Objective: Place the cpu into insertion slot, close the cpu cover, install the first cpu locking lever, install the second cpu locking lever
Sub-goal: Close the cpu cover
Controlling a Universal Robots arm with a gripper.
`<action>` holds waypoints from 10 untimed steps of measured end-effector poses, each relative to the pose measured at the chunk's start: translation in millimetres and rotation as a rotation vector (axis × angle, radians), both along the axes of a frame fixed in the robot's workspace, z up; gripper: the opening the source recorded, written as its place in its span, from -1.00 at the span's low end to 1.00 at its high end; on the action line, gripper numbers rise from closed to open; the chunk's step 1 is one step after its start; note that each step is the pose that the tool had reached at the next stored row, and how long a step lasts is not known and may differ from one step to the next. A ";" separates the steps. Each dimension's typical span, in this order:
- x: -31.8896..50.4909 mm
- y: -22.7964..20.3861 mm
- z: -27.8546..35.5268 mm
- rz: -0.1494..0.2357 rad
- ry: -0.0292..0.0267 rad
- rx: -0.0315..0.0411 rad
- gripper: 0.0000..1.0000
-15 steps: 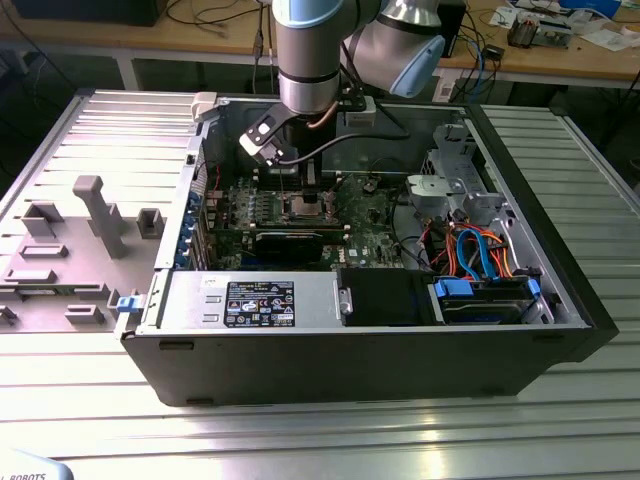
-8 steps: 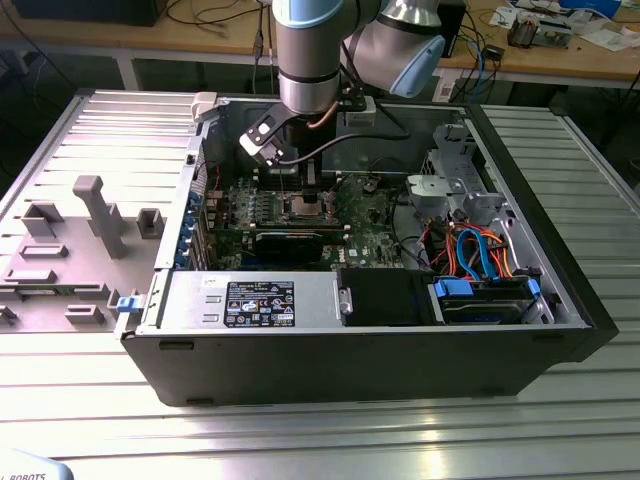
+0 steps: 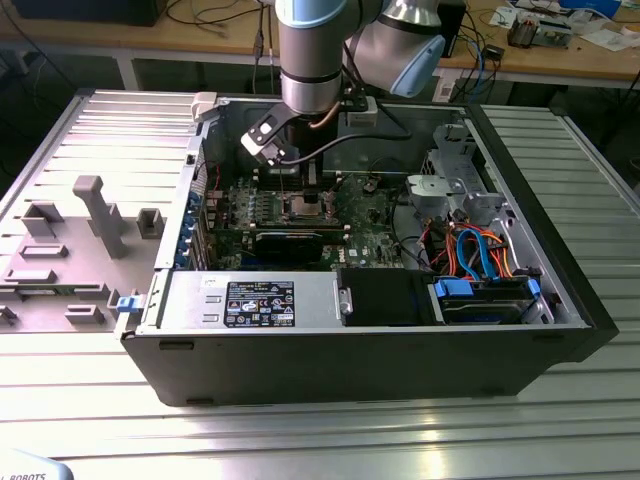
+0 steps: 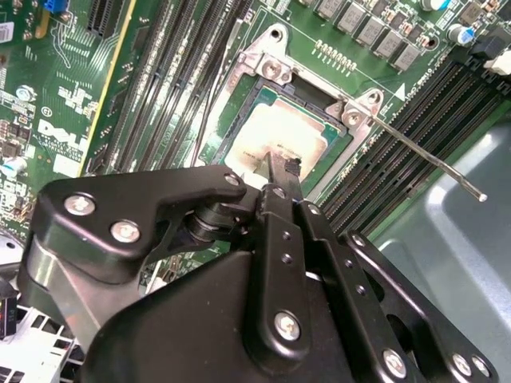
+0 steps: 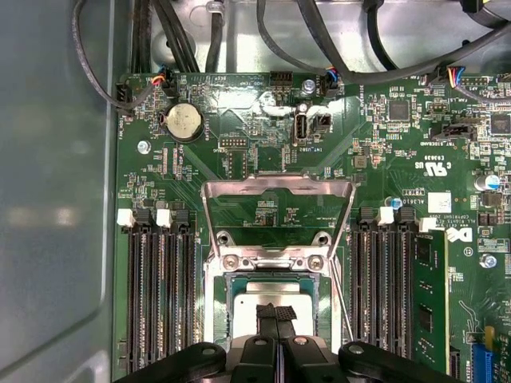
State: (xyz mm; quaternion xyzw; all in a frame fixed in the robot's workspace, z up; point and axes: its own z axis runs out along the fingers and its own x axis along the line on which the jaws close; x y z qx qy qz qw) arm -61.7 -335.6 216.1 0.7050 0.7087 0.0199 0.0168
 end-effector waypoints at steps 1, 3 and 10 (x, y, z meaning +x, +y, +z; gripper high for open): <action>0.1 0.0 0.0 0.000 0.0005 0.0000 -0.79; 0.1 0.0 0.0 0.000 0.0012 0.0000 -0.79; 0.1 0.0 0.2 0.000 0.0011 0.0001 -0.79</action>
